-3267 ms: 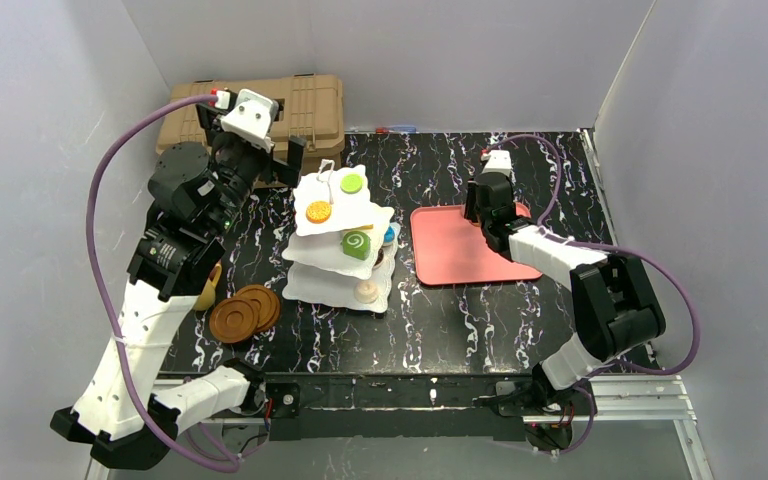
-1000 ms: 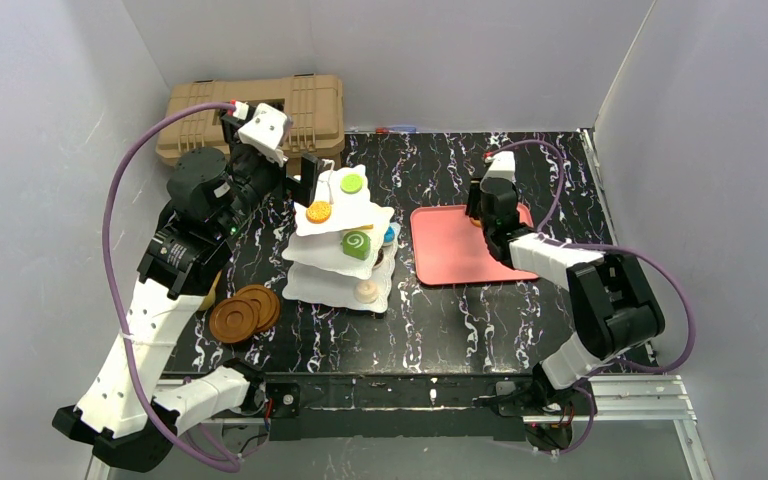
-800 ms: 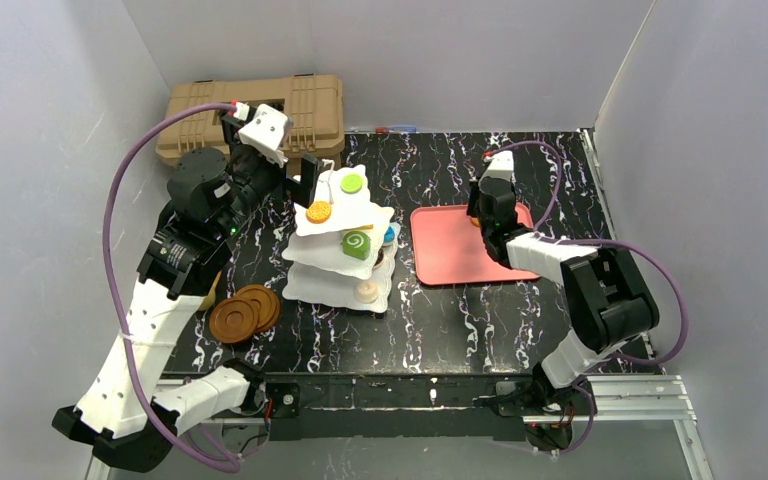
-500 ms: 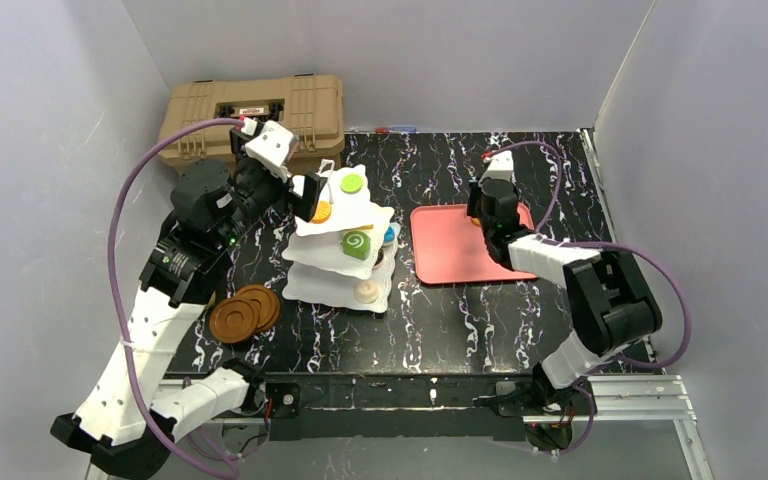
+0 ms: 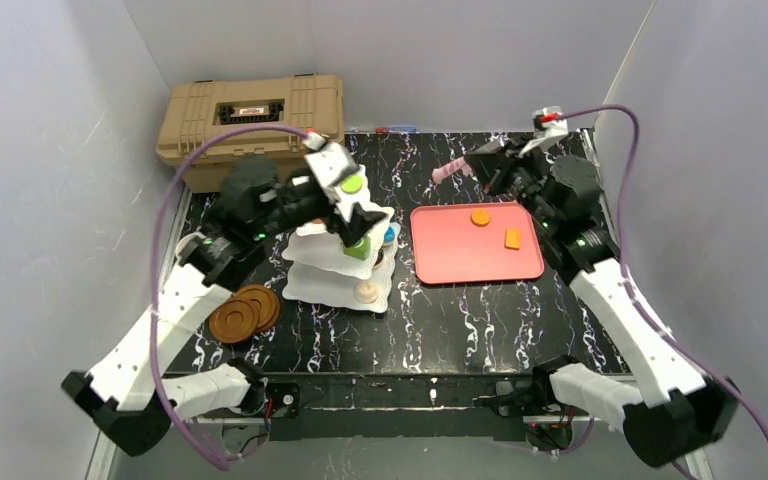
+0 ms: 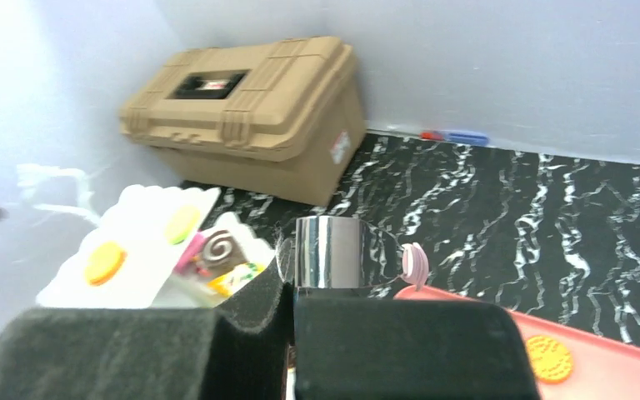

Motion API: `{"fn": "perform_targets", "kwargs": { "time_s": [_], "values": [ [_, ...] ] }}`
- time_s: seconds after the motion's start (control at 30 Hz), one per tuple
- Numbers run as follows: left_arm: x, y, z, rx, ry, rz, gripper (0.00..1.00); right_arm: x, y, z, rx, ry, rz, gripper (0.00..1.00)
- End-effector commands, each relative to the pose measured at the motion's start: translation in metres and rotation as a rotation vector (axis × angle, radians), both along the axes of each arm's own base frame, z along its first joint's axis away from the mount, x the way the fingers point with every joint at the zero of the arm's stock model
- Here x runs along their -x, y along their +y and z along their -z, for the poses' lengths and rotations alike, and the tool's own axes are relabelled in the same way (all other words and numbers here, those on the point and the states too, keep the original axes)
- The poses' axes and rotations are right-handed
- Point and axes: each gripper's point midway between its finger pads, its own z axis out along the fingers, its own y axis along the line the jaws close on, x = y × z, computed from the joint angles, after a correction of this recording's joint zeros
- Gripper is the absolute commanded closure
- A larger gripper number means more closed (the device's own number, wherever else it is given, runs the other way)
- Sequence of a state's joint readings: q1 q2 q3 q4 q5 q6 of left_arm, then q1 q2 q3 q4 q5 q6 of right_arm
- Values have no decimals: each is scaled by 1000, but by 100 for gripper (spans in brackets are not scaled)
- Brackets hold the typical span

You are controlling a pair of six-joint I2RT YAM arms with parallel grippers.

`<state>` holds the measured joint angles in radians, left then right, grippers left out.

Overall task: Serve the afternoon tea
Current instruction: Adjust the clamp.

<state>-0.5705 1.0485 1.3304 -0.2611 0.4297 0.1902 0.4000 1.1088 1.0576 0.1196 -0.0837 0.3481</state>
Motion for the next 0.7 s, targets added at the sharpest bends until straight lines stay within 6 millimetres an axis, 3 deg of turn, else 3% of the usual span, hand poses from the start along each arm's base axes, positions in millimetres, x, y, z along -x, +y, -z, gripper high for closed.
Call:
{"fn": "perform_targets", "kwargs": {
  "time_s": [0.0,0.17,0.3,0.57,0.67],
  "values": [
    [5,-65,17,-96,-127,130,1,52,4,-17,-88,98,-118,99],
    [-22,-122,15,-159,-294,92,1,63,2,-28,-84,137,-126,99],
    [-31,-151,24,-207,-381,103,1,65,7,-38,-103,147,-157,99],
    [-46,-146,27,-249,-471,33,29,69,11,-44,-107,166,-188,99],
    [-48,-143,28,-245,-460,9,34,71,13,-46,-111,164,-200,99]
  ]
}}
